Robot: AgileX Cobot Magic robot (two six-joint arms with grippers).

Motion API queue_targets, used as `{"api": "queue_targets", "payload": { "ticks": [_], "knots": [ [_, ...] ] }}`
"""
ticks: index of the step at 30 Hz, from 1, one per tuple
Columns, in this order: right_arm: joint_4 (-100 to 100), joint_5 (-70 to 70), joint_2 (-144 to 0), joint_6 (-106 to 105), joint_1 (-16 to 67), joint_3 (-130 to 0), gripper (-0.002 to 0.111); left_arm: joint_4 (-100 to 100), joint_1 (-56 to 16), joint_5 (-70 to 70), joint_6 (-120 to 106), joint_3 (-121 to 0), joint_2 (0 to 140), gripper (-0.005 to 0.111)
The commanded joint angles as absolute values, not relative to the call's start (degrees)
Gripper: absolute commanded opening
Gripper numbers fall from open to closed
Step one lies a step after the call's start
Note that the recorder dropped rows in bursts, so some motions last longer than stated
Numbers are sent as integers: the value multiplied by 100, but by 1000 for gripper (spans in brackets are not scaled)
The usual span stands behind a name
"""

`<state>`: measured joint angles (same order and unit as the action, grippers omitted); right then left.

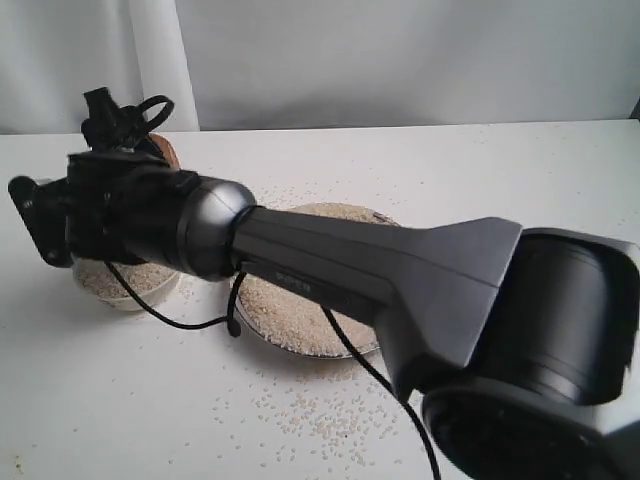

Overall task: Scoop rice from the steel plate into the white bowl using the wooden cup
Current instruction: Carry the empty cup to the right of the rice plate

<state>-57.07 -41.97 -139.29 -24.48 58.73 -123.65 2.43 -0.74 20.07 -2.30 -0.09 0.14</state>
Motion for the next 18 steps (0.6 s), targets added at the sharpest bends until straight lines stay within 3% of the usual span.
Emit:
{"api": "queue_targets", "payload": {
  "ticks": [1, 9, 18],
  "knots": [
    [-4086, -4178, -13328, -2015, 5640, -12402, 0, 240, -89, 1974, -208, 0, 0, 0],
    [-2925, -4691, -12423, -1878, 5406, -12402, 0, 240, -89, 1974, -208, 0, 0, 0],
    [-1362, -6257, -11379, -2224, 4792, -12180, 0, 240, -89, 1974, -208, 0, 0, 0]
  ]
}}
